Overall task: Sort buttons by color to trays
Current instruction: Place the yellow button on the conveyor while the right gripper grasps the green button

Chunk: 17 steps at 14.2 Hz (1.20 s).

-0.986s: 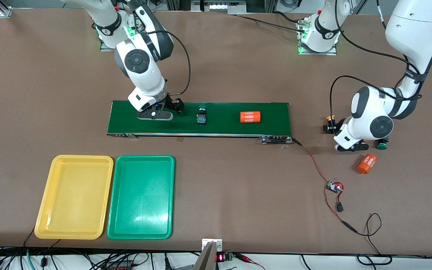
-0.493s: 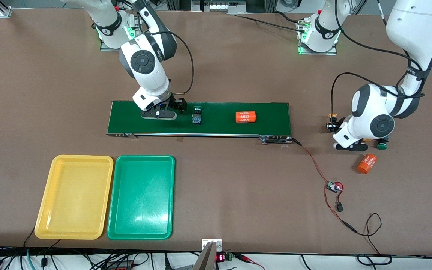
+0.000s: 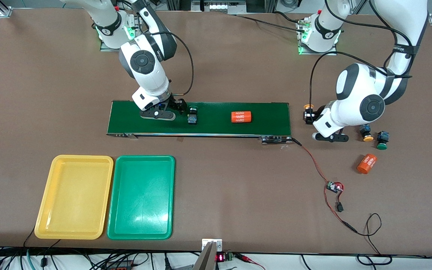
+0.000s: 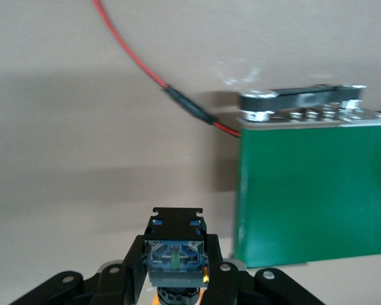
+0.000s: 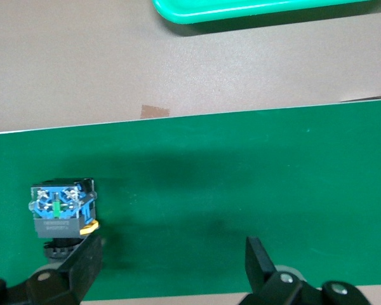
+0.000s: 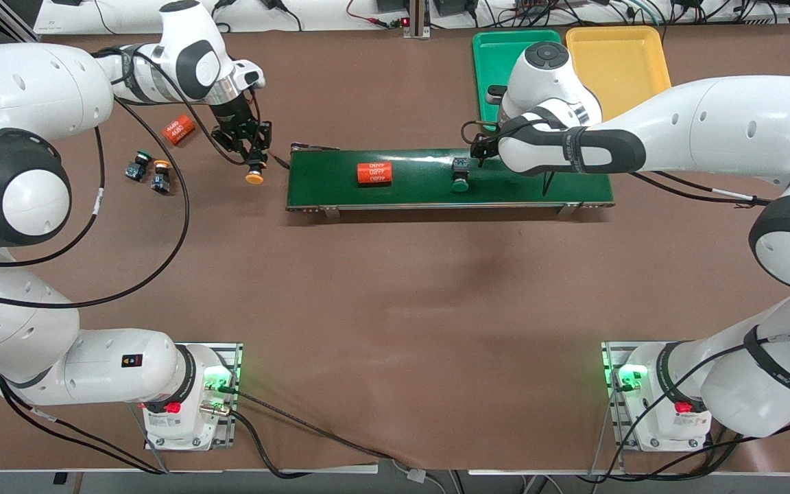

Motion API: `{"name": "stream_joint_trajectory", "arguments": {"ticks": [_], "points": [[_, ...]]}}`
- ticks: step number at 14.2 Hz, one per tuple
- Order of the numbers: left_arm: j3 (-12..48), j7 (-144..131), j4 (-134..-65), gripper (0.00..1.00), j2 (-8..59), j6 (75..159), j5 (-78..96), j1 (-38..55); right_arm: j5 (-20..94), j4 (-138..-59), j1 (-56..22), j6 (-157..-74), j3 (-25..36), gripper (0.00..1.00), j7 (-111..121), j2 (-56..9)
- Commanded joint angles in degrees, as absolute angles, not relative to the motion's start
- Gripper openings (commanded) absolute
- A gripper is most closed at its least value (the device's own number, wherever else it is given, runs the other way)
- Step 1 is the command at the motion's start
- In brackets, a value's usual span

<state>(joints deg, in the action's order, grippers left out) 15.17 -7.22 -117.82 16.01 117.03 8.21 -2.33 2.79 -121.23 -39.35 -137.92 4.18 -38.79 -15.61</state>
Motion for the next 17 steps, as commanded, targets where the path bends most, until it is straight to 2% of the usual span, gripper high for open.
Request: {"name": "stream_joint_trajectory", "arguments": {"ticks": [1,10,11,12,13,17], "points": [[14.68,-8.16,-116.55,0.00,18.27,116.81,10.02,1.31,3.34,-120.41,-39.90,-138.08,4.39,1.00,-39.73,-16.17],[14.59,-9.67,-111.27,0.02,23.73,122.17,14.15,8.79,2.11,-117.07,-41.04,-138.87,4.48,1.00,-36.47,-19.42],[14.59,-8.97,-111.27,0.25,23.82,122.17,13.54,9.14,2.20,-117.07,-41.04,-138.87,4.48,1.00,-36.47,-19.42],[14.59,-8.79,-111.27,0.80,23.99,122.43,13.36,9.31,2.11,-117.07,-41.04,-138.87,4.40,1.00,-36.47,-19.51],[14.59,-8.79,-111.62,1.00,23.73,122.78,13.36,9.32,2.11,-117.07,-41.13,-138.87,4.48,1.00,-36.47,-19.51],[13.89,-9.23,-111.80,1.00,20.93,122.26,13.36,8.79,2.11,-117.07,-42.01,-140.18,4.48,1.00,-36.47,-21.53]]}}
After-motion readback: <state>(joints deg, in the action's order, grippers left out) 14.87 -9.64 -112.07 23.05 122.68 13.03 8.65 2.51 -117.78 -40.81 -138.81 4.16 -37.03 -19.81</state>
